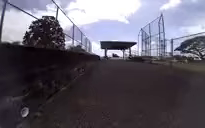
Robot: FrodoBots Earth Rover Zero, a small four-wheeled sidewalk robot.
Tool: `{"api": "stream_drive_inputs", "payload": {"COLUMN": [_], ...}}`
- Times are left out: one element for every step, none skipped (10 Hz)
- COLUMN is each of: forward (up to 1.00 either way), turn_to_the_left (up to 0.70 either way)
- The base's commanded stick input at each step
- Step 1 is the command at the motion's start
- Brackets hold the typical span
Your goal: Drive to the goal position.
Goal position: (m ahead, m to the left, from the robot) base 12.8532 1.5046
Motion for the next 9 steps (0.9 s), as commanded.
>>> {"api": "stream_drive_inputs", "payload": {"forward": [0.7,0.7,0.7,0.7,0.7,0.7,0.7,0.7,0.7], "turn_to_the_left": [0.01,0.01,0.01,0.01,0.01,0.01,0.01,0.01,0.01]}}
